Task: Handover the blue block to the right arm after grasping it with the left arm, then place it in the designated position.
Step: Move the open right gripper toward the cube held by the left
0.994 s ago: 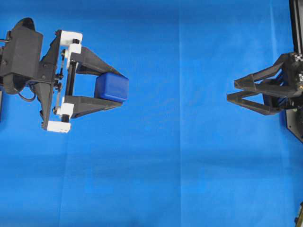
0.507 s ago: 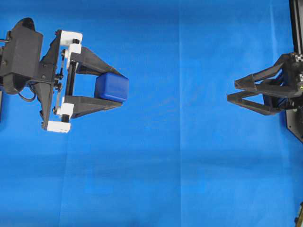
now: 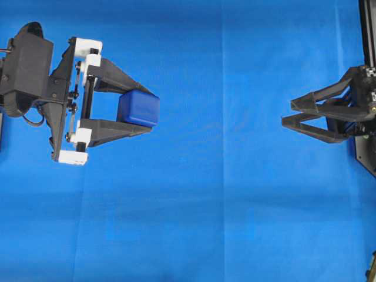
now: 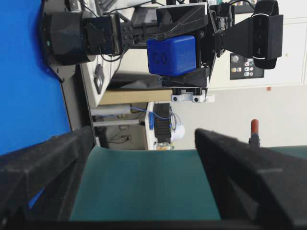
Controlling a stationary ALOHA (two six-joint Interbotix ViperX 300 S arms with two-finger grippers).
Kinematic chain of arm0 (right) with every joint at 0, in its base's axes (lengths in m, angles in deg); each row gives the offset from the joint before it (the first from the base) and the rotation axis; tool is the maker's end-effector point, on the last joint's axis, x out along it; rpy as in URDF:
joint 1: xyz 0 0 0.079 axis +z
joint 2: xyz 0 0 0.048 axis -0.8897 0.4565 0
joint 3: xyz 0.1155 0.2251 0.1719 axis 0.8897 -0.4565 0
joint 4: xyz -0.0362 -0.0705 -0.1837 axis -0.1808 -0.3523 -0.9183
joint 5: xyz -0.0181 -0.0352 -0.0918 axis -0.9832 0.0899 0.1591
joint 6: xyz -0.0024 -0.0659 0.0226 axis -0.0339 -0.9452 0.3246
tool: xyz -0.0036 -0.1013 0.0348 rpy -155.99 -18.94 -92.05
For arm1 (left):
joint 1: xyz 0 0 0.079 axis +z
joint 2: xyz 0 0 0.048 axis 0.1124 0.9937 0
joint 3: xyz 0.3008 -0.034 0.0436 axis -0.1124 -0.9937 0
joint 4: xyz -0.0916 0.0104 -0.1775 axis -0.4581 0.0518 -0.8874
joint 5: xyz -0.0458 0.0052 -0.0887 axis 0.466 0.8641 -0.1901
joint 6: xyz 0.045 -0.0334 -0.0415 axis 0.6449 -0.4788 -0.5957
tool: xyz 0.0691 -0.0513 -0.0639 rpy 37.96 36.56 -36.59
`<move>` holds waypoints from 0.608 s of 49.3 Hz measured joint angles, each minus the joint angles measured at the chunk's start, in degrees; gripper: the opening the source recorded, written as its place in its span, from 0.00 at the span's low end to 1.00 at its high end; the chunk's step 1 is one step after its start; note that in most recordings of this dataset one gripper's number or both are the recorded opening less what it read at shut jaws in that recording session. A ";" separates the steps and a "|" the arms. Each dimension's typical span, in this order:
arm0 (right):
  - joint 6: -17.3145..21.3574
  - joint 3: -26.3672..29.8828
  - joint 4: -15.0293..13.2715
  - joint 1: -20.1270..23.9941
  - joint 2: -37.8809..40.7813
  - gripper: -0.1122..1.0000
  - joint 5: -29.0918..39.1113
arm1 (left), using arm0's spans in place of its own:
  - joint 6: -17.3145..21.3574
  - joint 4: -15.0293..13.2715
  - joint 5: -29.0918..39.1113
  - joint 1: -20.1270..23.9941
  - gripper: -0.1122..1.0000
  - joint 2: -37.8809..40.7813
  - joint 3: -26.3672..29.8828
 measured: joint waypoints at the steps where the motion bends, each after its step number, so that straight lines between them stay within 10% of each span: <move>1: -0.09 0.09 0.00 0.00 -0.09 0.95 0.00 | 0.00 0.00 0.00 0.00 0.51 0.00 -0.09; 30: -0.26 5.36 0.00 0.00 7.56 0.95 0.00 | 0.00 0.00 0.09 0.00 0.51 0.00 -0.09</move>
